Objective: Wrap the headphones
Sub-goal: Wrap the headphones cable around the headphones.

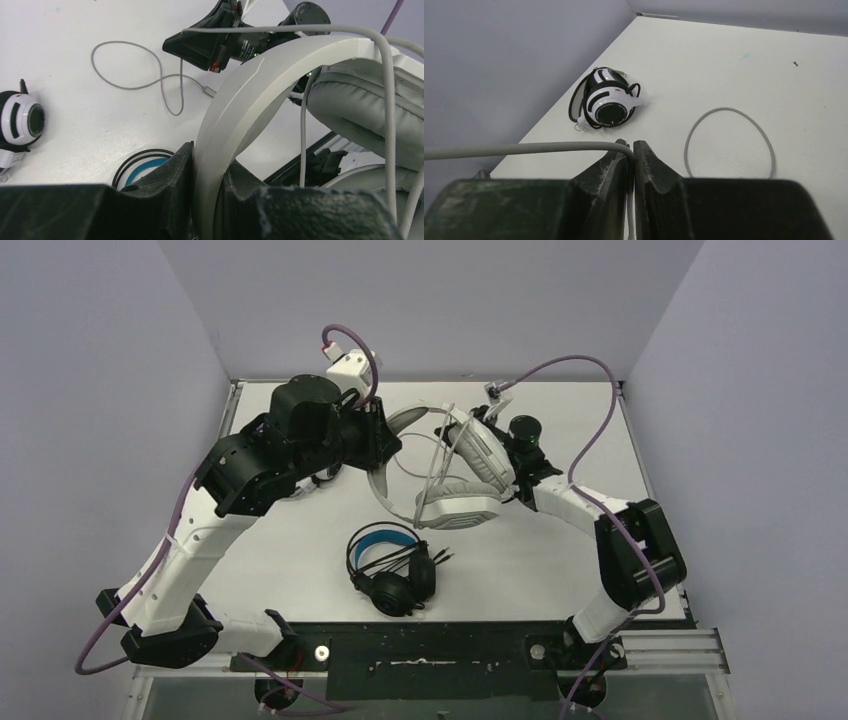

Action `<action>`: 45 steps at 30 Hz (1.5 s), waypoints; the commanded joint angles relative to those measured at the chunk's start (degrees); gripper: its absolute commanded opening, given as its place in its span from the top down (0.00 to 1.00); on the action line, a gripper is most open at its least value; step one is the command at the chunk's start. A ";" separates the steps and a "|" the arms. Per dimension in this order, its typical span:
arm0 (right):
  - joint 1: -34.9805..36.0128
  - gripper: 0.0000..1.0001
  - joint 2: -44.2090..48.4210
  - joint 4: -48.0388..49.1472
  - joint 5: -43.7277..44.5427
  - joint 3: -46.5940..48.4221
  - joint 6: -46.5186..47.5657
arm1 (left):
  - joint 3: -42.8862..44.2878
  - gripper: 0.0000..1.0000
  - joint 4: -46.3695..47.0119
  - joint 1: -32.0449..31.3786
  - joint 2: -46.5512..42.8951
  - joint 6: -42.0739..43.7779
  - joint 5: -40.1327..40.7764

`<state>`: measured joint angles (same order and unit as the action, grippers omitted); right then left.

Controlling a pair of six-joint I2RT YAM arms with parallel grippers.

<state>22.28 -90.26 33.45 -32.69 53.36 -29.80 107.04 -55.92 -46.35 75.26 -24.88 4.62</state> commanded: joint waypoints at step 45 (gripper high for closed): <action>-0.38 0.03 17.70 1.66 3.46 -23.01 23.02 | 31.53 1.00 -2.83 -0.51 11.25 4.76 12.27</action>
<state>15.29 -74.02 33.32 -27.81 32.03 -18.52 134.74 -65.39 -48.58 88.03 -17.43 19.66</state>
